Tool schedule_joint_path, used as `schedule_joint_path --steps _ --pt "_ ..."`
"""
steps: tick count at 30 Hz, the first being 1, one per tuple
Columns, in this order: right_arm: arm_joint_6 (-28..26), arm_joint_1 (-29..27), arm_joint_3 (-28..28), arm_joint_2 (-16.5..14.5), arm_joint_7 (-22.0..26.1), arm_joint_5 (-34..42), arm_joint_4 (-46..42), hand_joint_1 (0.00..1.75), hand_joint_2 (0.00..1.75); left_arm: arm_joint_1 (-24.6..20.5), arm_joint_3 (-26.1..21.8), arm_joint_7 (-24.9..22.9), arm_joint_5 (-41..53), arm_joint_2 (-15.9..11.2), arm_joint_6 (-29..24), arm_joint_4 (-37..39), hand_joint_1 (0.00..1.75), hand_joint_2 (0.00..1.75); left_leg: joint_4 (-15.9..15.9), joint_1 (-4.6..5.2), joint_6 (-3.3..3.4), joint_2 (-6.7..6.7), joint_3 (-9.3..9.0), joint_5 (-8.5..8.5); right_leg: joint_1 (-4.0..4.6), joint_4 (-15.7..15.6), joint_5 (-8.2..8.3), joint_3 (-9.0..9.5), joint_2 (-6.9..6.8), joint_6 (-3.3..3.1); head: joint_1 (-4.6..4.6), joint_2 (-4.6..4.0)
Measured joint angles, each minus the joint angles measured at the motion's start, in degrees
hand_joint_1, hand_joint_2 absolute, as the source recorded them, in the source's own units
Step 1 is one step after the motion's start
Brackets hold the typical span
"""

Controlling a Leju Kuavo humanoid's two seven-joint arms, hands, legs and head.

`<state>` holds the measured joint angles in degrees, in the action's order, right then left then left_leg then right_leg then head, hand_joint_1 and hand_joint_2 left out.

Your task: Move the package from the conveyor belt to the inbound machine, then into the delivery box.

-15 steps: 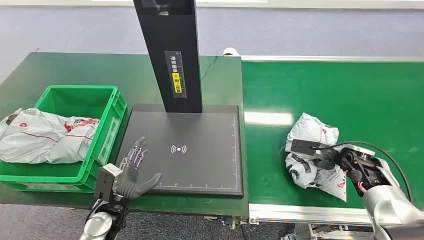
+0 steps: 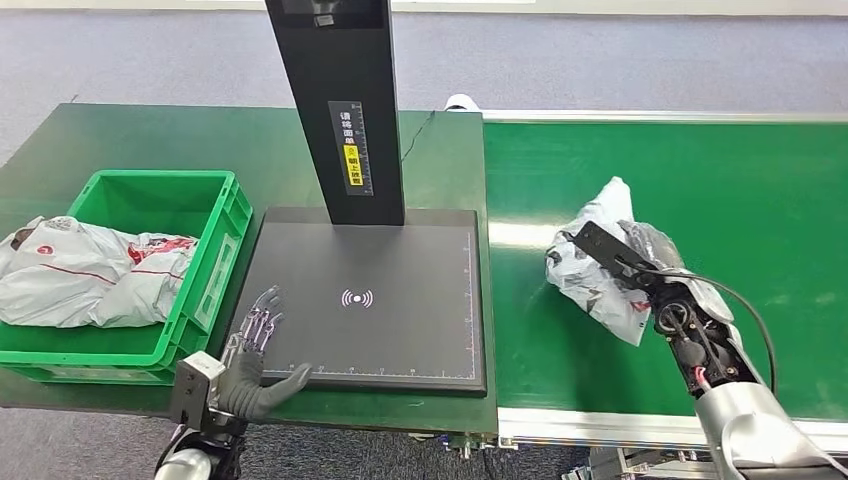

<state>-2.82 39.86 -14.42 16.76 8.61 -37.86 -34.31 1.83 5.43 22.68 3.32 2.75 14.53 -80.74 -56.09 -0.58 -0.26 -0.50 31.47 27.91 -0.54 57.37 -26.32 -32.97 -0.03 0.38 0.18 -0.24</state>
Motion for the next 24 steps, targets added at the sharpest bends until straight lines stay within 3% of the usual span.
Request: schedule_joint_path --steps 6,10,16,24 --pt "-3.17 -4.60 0.34 -2.62 5.95 1.29 -8.11 1.75 1.75 -0.16 -0.76 1.64 -1.38 0.37 -0.23 0.00 0.00 1.75 0.00 0.00 0.00 0.00 0.02 -0.01 0.00 0.00 0.00 -0.01 -0.02 0.00 0.01 0.00" --pt "-6.46 -6.45 -1.22 -4.52 11.42 -1.82 -12.39 1.75 1.75 -0.88 -1.15 2.19 -2.35 0.57 -0.75 0.14 0.00 1.75 0.00 0.00 0.00 0.10 0.02 -0.01 0.00 0.00 0.00 -0.02 0.02 0.00 0.02 0.00" --pt "-5.94 -8.82 -11.10 -9.07 14.96 -6.07 -20.57 1.75 1.75 -4.15 -1.26 3.08 -3.34 0.76 -0.96 1.91 0.00 1.75 0.02 -0.07 -0.03 0.15 0.00 -0.02 0.08 0.02 0.00 -0.09 0.05 -0.02 -0.01 0.00" --pt "-3.42 -9.91 -23.50 -12.78 17.68 -4.00 -23.21 1.75 1.75 -5.68 -1.33 2.48 -5.18 2.03 -1.90 3.12 0.00 1.75 0.02 -0.06 -0.06 0.15 0.07 -0.04 0.06 0.02 -0.02 -0.08 0.04 -0.03 0.02 0.00"
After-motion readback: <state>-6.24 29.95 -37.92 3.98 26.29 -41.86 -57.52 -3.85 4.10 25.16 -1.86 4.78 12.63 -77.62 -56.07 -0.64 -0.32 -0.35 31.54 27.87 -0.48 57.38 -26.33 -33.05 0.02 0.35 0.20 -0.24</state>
